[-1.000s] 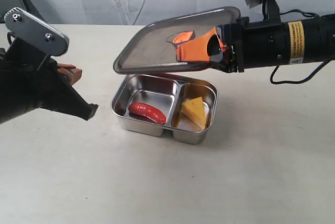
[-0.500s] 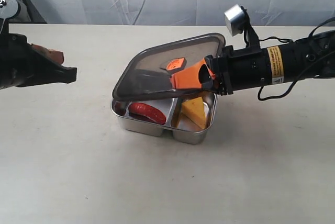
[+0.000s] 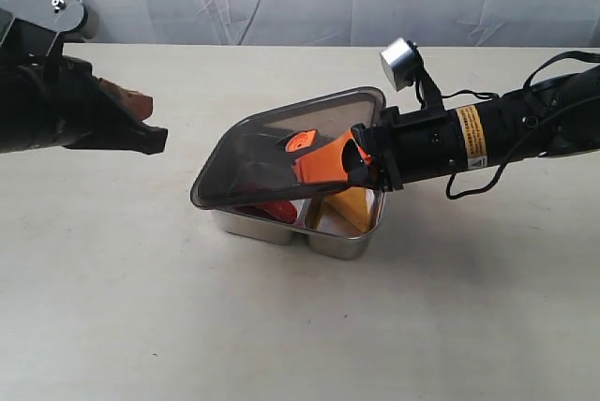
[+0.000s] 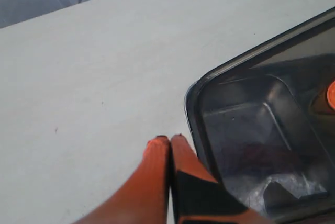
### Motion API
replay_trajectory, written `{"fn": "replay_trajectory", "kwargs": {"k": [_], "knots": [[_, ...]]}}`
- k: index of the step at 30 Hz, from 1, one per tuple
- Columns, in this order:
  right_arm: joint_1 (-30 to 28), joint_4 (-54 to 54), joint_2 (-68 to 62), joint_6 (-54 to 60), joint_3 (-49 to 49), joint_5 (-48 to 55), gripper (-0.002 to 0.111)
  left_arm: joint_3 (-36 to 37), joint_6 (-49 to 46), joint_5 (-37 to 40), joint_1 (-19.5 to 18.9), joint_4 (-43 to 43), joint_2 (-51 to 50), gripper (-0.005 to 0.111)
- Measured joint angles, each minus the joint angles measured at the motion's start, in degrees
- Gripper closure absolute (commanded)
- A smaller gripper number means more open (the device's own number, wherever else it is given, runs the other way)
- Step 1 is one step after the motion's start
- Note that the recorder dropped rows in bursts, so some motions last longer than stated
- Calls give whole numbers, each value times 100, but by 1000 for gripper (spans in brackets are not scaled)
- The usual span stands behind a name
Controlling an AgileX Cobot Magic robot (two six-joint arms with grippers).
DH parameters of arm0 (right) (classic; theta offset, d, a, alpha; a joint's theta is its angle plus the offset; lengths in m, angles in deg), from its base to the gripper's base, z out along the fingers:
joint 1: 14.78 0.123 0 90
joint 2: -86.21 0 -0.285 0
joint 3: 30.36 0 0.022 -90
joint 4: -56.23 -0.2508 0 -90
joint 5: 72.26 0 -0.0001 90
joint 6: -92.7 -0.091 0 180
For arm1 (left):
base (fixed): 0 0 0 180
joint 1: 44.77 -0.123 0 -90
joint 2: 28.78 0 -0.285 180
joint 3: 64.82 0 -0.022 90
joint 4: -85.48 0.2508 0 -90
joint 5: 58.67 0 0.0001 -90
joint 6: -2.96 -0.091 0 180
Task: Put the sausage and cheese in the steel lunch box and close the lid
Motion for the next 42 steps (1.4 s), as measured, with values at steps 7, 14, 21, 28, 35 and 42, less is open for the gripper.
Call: {"fn": "replay_trajectory", "kwargs": {"k": [7,14,21,28,35,42], "knots": [[0,222,-9,-163,0,362,109,-776,-809,1016,0,0,-1219,107],[0,395,-9,-529,2,464,109,-1351,-1199,1371,0,0,-2370,107],[-12,712,-9,-1069,2,592,109,-1642,-1587,1308,374,14,-2773,107],[-34,790,-9,-1636,2,537,92,-1668,-1650,1059,694,303,-3077,107],[-34,790,-9,-1676,2,526,109,-1681,-1650,1000,705,312,-3079,107],[-34,532,-9,-1132,2,217,109,-1651,-1655,1010,749,413,-2797,107]]}}
